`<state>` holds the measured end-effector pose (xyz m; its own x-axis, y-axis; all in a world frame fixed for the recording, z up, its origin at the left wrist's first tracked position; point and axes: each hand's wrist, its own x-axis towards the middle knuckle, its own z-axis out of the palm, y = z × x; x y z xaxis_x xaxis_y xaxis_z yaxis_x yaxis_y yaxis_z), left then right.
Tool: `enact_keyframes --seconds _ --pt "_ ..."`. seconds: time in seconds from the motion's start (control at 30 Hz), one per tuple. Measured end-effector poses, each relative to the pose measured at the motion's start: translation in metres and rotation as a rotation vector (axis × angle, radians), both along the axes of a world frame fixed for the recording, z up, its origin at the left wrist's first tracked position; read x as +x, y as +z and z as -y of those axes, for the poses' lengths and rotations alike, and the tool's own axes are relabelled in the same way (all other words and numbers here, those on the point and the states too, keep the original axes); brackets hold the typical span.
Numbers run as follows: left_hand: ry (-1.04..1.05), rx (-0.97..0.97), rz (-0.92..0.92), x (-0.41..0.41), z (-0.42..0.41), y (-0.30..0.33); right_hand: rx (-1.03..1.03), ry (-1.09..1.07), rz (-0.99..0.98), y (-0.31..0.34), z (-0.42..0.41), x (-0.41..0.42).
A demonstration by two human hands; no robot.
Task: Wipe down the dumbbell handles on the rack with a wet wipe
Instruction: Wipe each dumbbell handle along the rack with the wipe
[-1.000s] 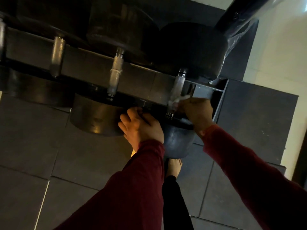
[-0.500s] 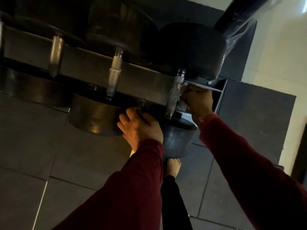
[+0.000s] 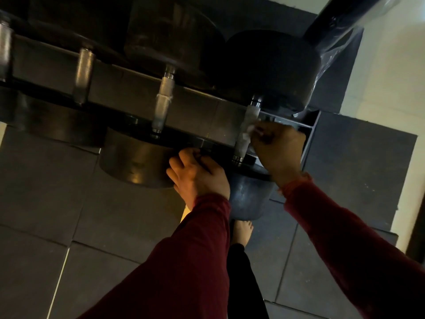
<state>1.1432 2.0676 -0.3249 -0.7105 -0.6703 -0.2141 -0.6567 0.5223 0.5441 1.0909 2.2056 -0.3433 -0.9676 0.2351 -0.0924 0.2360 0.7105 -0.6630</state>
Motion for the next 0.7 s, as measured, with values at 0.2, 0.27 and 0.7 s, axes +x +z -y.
enact_keyframes --seconds 0.2,0.27,0.7 --pt "0.003 0.008 -0.003 0.001 0.0 0.0 0.281 0.532 -0.203 -0.018 -0.003 -0.015" --pt "0.007 0.016 0.011 0.0 0.001 0.0 0.361 0.685 -0.115 -0.018 -0.006 -0.017" --pt "-0.002 0.024 0.033 0.0 0.001 0.003 0.648 1.08 -0.115 -0.007 -0.015 -0.049"
